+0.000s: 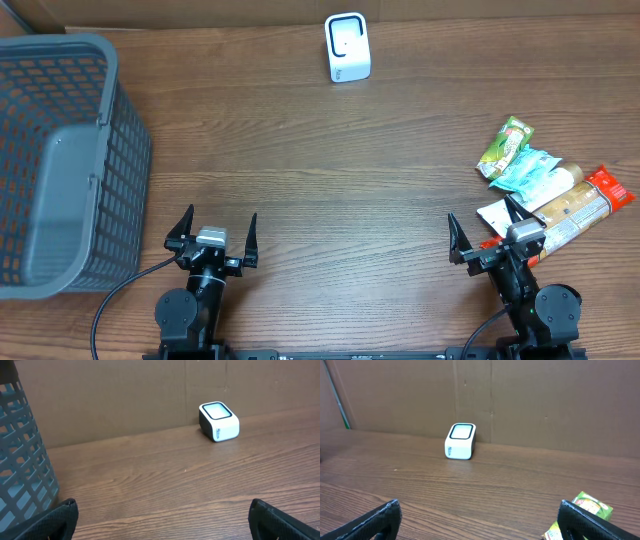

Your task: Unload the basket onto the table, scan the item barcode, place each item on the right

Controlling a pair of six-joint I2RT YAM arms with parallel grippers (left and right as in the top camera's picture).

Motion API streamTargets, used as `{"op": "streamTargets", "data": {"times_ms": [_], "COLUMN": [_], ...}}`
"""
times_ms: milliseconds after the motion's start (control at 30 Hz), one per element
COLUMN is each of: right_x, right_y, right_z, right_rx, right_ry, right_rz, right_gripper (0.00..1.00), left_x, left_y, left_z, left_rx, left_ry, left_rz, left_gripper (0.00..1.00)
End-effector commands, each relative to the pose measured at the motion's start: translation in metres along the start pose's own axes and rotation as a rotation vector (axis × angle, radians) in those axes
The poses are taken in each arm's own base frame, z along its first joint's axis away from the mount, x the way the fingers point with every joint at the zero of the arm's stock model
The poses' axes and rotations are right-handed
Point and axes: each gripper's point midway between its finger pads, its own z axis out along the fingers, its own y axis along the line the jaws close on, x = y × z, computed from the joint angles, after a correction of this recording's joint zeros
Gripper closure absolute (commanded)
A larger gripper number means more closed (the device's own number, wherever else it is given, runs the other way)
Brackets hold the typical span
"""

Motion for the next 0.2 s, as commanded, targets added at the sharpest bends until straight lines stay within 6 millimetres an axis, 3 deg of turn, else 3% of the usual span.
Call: {"op": "streamTargets", "data": {"times_ms": [0,167], "right_x": [0.0017,0.0017], "right_y": [-0.0007,-0.0007], "right_z": [0.0001,0.0001], "right_rx": [0.006,0.006], "right_ry": [-0.005,-0.005], "right_rz": [-0.002,-0.002], "right_gripper": [0.0,0.0], "left_x": [0.0004,0.0004], "left_y": [-0.0001,-0.0001], "left_z": [-0.0001,-0.0001], "left_rx": [-0.004,-0.004], "left_ry": [-0.008,-0.008], "left_rz": [0.016,0.017], "left_gripper": [0.0,0.0]}}
